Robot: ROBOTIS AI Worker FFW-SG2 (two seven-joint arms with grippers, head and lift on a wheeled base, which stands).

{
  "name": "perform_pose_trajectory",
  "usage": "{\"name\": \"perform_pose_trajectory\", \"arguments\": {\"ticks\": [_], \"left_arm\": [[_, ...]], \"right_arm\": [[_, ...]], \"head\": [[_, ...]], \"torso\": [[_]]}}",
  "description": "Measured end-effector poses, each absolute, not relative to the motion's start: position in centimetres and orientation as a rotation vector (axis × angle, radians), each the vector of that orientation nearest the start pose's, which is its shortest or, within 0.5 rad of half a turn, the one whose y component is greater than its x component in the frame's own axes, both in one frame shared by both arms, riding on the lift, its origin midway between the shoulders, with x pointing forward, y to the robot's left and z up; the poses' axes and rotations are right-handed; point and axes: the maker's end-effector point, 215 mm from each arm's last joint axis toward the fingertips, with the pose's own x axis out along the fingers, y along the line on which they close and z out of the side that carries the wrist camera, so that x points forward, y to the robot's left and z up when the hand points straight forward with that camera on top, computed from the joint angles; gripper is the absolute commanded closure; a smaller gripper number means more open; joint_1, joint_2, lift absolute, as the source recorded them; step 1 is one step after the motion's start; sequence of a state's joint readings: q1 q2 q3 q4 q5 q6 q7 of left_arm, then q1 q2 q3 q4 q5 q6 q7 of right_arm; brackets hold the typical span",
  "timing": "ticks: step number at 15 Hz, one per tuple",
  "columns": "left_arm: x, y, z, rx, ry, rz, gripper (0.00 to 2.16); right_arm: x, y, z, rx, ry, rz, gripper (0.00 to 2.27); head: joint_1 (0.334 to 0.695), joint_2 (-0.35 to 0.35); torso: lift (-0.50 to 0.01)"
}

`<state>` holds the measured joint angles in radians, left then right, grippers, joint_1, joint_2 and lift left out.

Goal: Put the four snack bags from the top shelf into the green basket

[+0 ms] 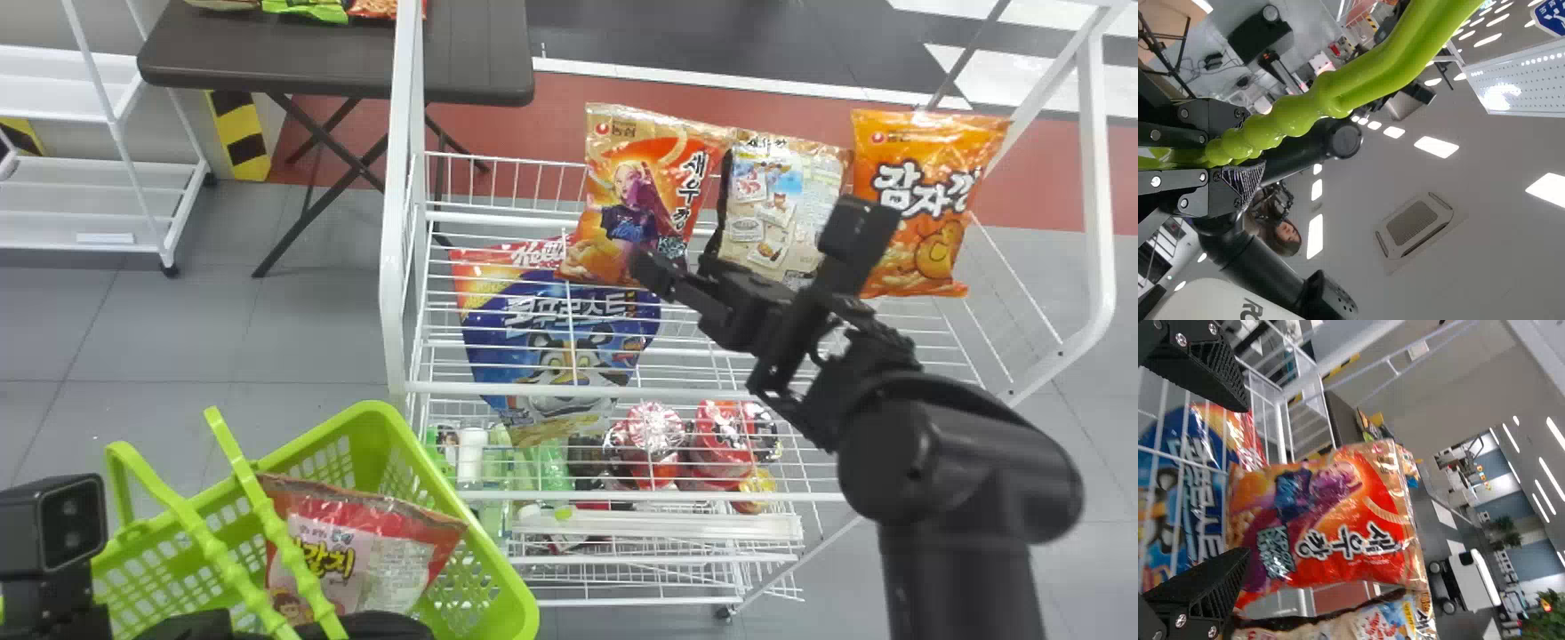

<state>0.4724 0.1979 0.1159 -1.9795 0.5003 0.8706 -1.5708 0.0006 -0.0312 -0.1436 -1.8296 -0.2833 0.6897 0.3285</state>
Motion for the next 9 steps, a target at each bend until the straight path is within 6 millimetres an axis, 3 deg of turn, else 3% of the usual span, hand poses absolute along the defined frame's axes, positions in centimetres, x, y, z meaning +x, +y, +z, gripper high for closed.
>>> {"name": "perform_pose_trajectory", "arguments": {"ticks": [2, 5, 6, 7, 8, 9], "left_arm": [[21.5, 8.3, -34.3, -0.934, 0.507, -1.527, 2.15], [21.5, 8.4, -34.5, -0.939, 0.512, -1.523, 2.15], [21.5, 8.4, -34.6, -0.941, 0.515, -1.521, 2.15], [21.5, 8.5, -34.7, -0.943, 0.518, -1.519, 2.15], [21.5, 8.5, -34.8, -0.944, 0.520, -1.517, 2.15], [21.5, 8.6, -34.9, -0.945, 0.521, -1.515, 2.15]], "right_arm": [[59.5, -20.4, -37.6, 0.227, 0.353, 0.248, 0.07], [62.1, -21.4, -39.0, 0.063, 0.387, 0.114, 0.07], [62.6, -21.3, -39.3, 0.025, 0.395, 0.089, 0.26], [63.1, -20.8, -39.6, -0.010, 0.404, 0.085, 0.59], [63.4, -20.2, -39.9, -0.028, 0.417, 0.093, 1.15], [63.6, -19.6, -40.2, -0.035, 0.429, 0.104, 1.90]], "head": [[0.695, -0.168], [0.695, -0.174], [0.695, -0.174], [0.695, -0.170], [0.695, -0.156], [0.695, -0.148]], "torso": [[0.000], [0.000], [0.000], [0.000], [0.000], [0.000]]}}
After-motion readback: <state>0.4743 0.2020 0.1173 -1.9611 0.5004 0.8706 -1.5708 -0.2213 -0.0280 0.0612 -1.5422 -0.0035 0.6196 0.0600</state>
